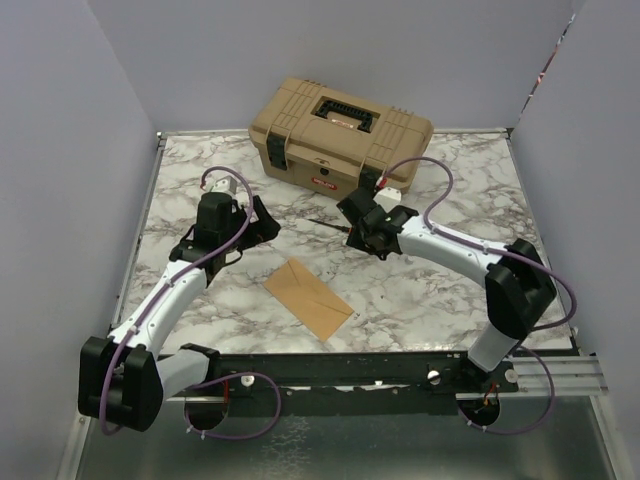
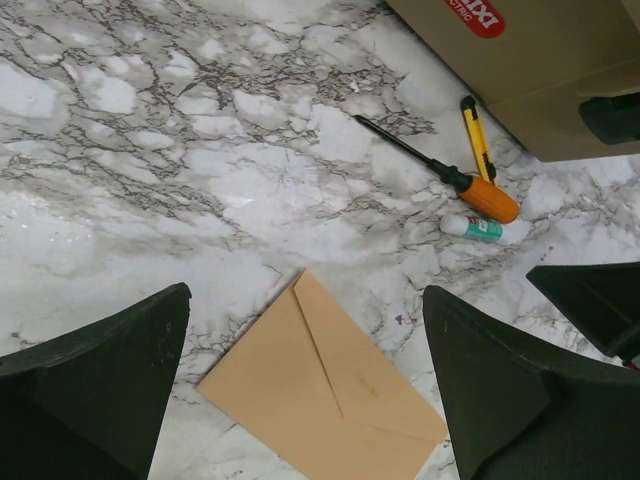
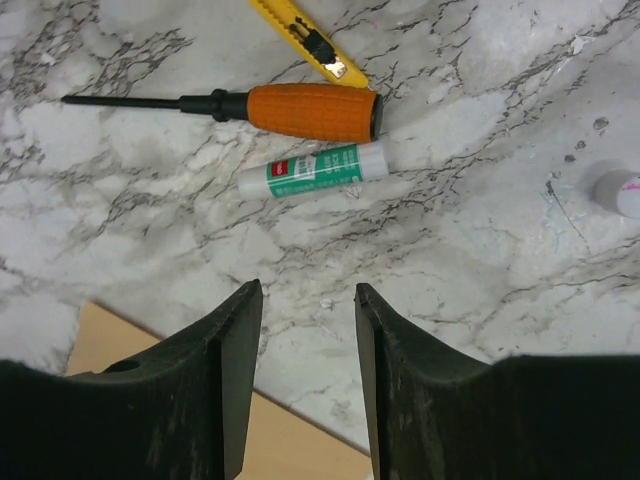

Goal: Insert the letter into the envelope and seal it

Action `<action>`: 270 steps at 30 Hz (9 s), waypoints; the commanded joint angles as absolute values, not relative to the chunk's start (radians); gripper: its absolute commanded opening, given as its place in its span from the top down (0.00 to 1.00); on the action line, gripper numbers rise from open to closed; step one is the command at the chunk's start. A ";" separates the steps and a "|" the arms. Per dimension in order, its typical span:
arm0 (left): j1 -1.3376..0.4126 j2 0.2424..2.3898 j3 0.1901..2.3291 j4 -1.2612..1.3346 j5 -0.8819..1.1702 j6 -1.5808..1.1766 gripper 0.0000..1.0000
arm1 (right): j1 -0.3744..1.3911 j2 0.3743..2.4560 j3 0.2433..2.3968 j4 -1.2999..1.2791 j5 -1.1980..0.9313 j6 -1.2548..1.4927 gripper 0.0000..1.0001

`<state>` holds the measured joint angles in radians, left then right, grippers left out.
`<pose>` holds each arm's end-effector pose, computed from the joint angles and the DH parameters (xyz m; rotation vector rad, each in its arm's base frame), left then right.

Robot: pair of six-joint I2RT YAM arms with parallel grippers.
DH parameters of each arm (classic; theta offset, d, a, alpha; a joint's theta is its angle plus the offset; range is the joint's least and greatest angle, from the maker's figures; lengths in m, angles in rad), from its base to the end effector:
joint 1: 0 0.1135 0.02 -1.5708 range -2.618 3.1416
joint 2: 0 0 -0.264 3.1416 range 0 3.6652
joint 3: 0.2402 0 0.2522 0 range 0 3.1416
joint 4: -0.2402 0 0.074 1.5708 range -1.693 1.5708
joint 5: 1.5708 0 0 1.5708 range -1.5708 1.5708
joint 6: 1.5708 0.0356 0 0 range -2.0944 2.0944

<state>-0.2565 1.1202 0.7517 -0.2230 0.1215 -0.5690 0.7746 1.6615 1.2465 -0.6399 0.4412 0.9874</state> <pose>0.2368 -0.0666 0.2579 -0.2743 2.2037 -0.5982 0.2570 0.2302 0.2402 0.4089 2.4482 0.1506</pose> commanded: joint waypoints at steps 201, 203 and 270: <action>-0.316 1.071 0.862 0.144 0.286 -1.151 1.00 | 0.809 1.681 1.543 -0.163 -0.216 0.020 0.99; -0.316 1.126 0.951 0.033 0.237 -1.207 1.00 | 0.844 1.715 1.587 -0.174 -0.051 -0.100 0.99; -0.319 1.134 1.082 0.379 0.510 -1.065 1.00 | 0.803 1.457 1.333 0.160 -0.139 0.147 0.99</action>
